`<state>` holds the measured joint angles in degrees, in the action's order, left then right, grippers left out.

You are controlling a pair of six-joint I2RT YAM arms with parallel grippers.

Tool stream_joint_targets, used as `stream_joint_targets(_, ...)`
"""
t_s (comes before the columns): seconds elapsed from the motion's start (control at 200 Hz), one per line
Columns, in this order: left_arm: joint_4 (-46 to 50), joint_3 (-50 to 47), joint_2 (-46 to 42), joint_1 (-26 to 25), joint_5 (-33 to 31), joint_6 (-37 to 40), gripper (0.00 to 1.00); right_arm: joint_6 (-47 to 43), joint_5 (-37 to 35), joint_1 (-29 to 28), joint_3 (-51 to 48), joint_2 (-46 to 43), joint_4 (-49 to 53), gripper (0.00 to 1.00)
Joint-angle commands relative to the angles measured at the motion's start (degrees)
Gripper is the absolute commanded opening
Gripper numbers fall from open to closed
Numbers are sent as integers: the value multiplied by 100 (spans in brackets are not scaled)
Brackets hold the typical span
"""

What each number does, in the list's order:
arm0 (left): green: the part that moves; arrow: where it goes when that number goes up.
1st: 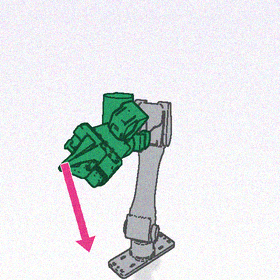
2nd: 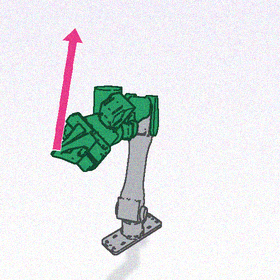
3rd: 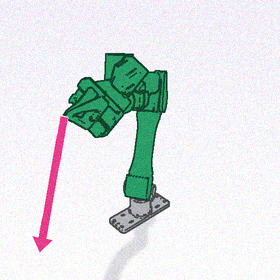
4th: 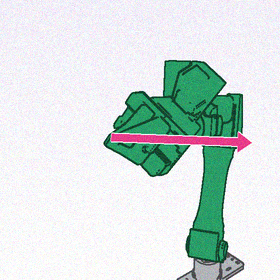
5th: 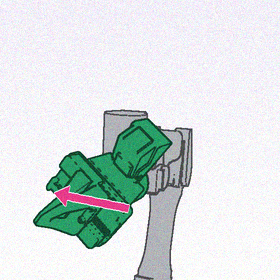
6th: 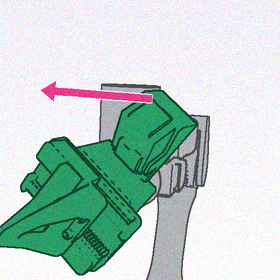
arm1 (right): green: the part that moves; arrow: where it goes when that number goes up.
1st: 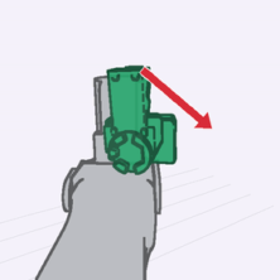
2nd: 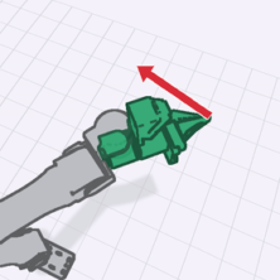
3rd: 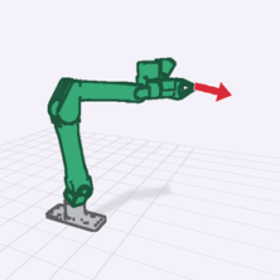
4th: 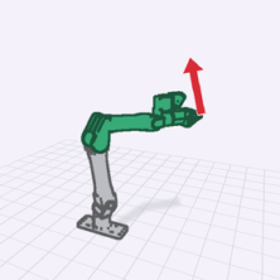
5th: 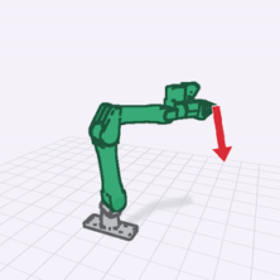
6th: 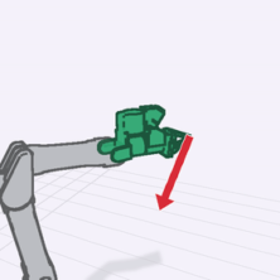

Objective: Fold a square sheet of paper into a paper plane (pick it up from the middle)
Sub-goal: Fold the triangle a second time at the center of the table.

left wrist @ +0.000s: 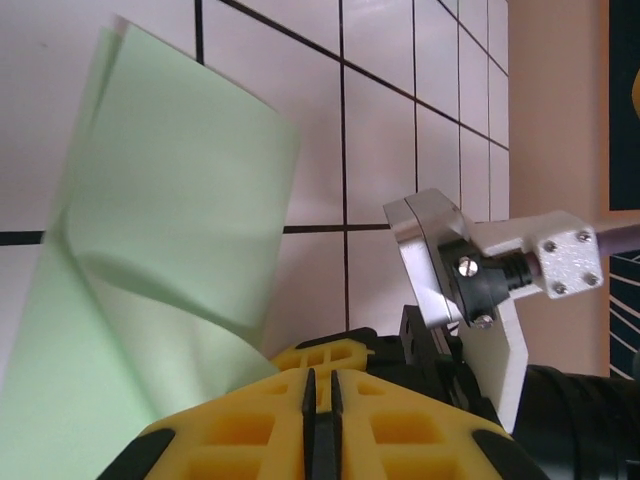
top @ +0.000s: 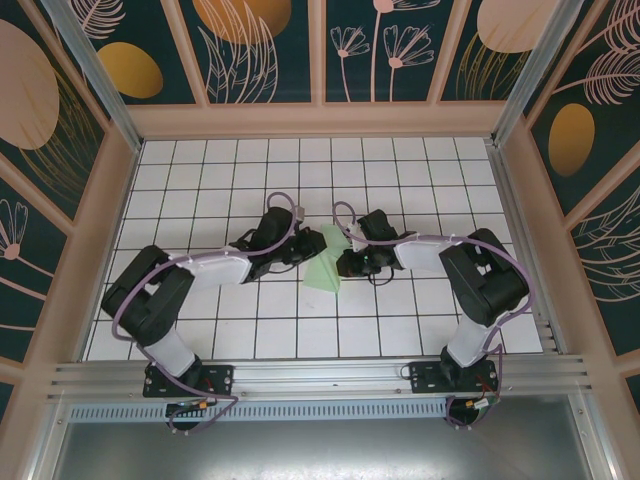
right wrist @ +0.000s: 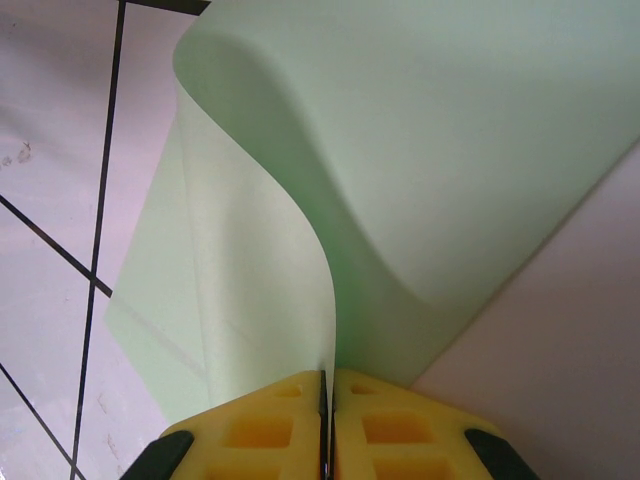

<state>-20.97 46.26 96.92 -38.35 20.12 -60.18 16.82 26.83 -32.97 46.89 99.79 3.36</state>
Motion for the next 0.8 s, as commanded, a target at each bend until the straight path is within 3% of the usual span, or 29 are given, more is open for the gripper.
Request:
stream_joint_targets(0.0, -441, 272, 394, 13, 443, -164, 17, -89, -257, 28, 0, 293, 184, 11)
stream_joint_targets(0.796, 683, 437, 1107, 16, -454, 366, 15, -117, -231, 28, 72, 333, 228, 12)
